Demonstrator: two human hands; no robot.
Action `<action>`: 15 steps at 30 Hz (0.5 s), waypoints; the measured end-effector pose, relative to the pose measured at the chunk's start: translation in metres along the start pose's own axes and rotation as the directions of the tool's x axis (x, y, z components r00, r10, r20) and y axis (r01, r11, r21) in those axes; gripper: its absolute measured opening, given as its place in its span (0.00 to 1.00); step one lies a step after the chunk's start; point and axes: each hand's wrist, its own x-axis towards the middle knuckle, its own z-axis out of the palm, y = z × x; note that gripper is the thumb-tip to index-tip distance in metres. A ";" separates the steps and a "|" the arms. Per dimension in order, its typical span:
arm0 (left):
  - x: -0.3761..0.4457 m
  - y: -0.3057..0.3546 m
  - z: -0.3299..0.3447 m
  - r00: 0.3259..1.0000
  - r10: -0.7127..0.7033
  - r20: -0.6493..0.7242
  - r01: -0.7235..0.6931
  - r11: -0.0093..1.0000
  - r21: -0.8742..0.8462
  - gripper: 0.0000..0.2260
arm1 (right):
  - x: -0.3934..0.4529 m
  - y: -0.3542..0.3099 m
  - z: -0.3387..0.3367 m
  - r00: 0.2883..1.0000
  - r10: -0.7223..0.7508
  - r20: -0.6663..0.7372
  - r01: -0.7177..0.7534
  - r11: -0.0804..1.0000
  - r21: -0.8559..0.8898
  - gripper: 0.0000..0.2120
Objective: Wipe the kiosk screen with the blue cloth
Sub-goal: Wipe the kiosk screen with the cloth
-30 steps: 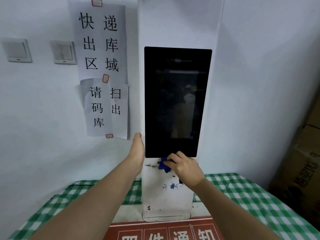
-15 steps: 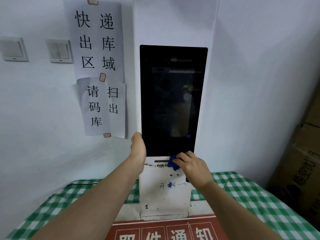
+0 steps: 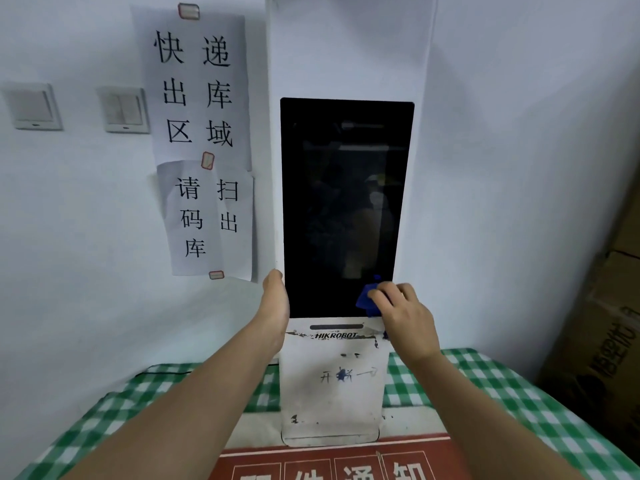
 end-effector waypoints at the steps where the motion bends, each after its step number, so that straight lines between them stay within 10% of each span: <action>1: 0.001 0.000 0.000 1.000 0.007 -0.001 -0.007 1.000 0.005 0.20 | -0.004 -0.002 0.002 0.999 0.006 0.043 -0.006 1.000 0.015 0.32; 8: 0.004 -0.006 -0.002 0.999 0.032 0.019 -0.033 0.998 0.056 0.20 | -0.024 -0.001 0.003 0.944 -0.054 0.326 0.057 0.998 0.002 0.30; 15: -0.008 0.003 -0.003 0.998 0.041 0.042 -0.043 0.998 0.050 0.14 | 0.015 -0.002 -0.024 0.994 0.112 0.007 -0.112 0.994 0.013 0.26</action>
